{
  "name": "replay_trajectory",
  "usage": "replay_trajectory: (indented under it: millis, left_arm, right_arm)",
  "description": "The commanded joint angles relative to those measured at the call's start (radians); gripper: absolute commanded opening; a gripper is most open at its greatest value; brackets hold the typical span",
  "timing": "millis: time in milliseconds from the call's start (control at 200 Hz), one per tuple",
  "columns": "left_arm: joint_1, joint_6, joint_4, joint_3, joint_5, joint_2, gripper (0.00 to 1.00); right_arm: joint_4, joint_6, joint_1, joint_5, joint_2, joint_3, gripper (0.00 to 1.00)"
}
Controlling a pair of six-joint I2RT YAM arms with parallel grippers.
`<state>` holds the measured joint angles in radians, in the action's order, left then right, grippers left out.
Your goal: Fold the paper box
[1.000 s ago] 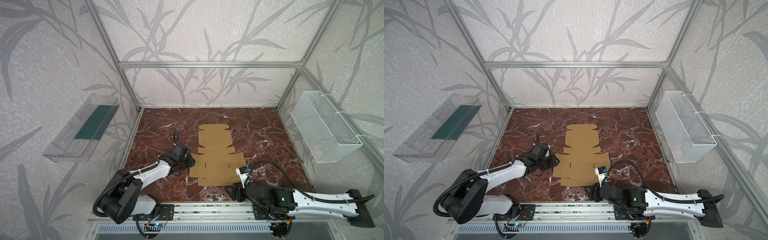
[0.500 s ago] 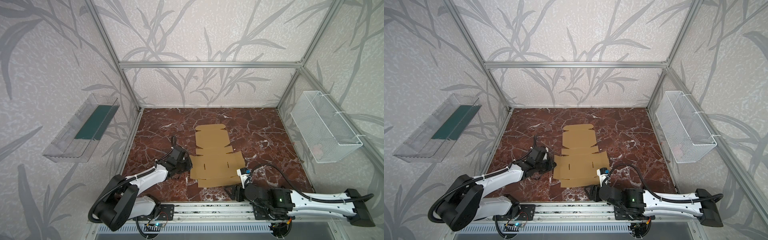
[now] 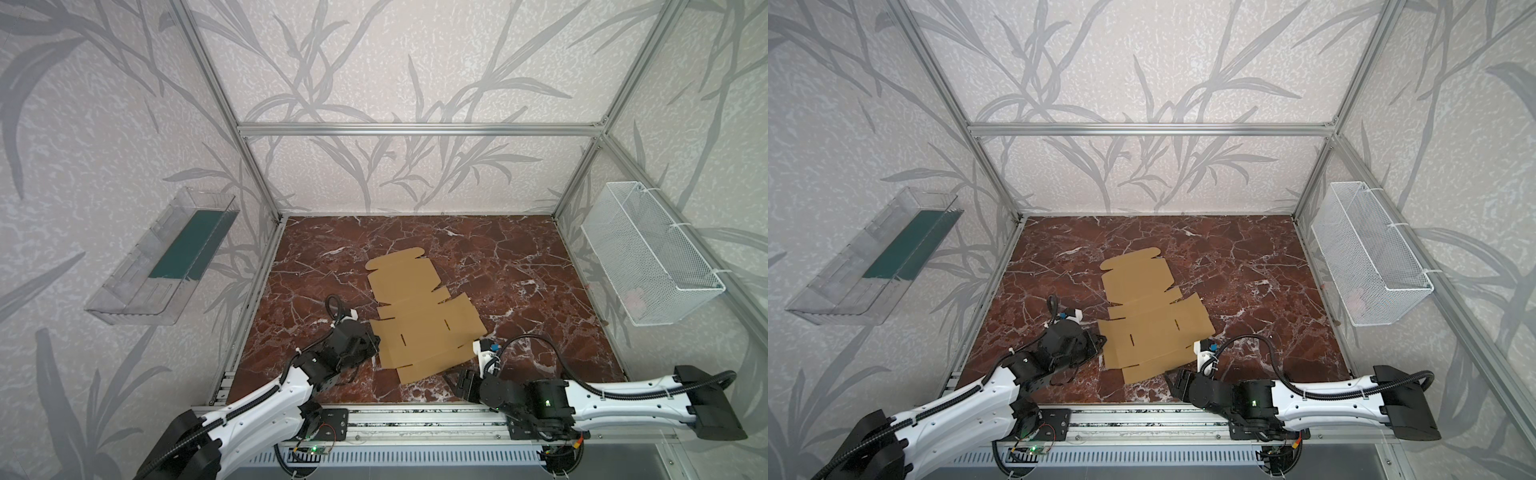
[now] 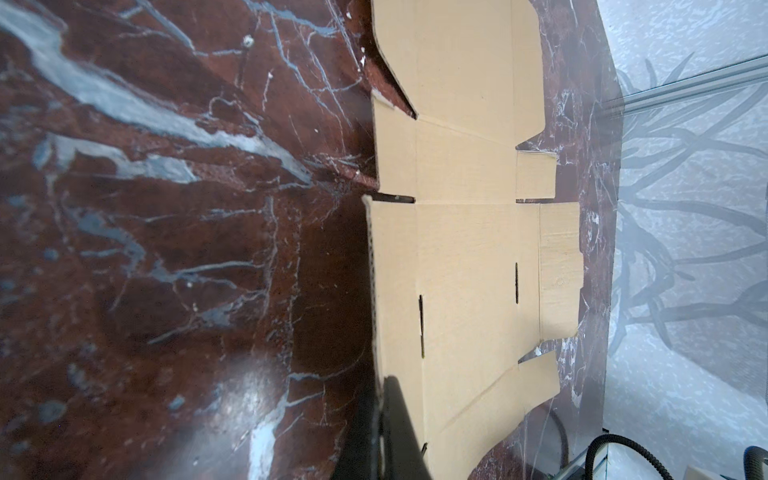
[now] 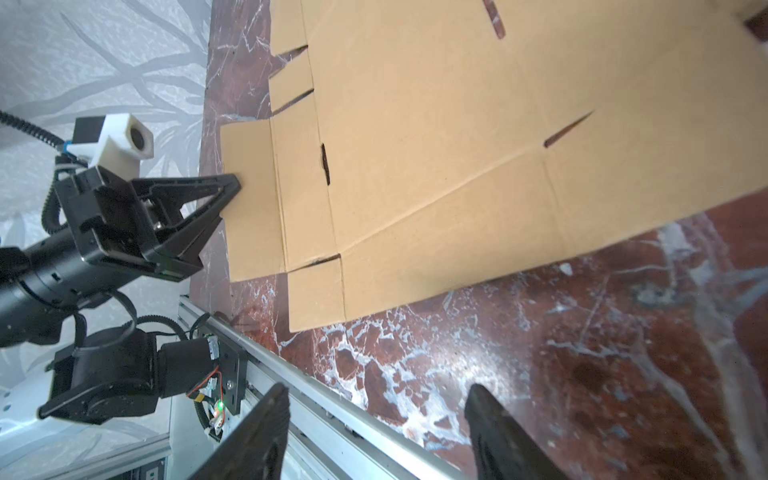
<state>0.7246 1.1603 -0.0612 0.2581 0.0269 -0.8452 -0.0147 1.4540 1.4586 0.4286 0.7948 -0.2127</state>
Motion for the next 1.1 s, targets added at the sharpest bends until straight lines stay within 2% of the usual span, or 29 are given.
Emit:
replay_trajectory:
  millis: [0, 270, 505, 635, 870, 1095]
  left_arm:
    - [0.071, 0.099, -0.051, -0.01, -0.142, 0.04, 0.0]
    - [0.184, 0.215, -0.104, -0.038, -0.276, 0.097, 0.0]
    - [0.238, 0.249, -0.117, -0.03, -0.335, 0.104, 0.0]
    - [0.259, 0.266, -0.102, -0.031, -0.344, 0.092, 0.0]
    - [0.306, 0.29, -0.088, -0.03, -0.372, 0.077, 0.0]
    - [0.339, 0.306, -0.084, -0.032, -0.39, 0.078, 0.0]
  right_arm:
    - [0.123, 0.061, 0.004, 0.048, 0.041, 0.031, 0.66]
    - [-0.062, 0.164, -0.005, 0.135, -0.031, 0.045, 0.63]
    - [-0.073, 0.172, -0.03, 0.1, -0.038, 0.063, 0.61]
    - [0.0, 0.194, -0.032, 0.095, 0.013, 0.088, 0.61]
    - [0.163, 0.083, -0.074, 0.063, 0.108, 0.077, 0.56]
    - [0.228, 0.062, -0.14, 0.009, 0.18, 0.087, 0.54]
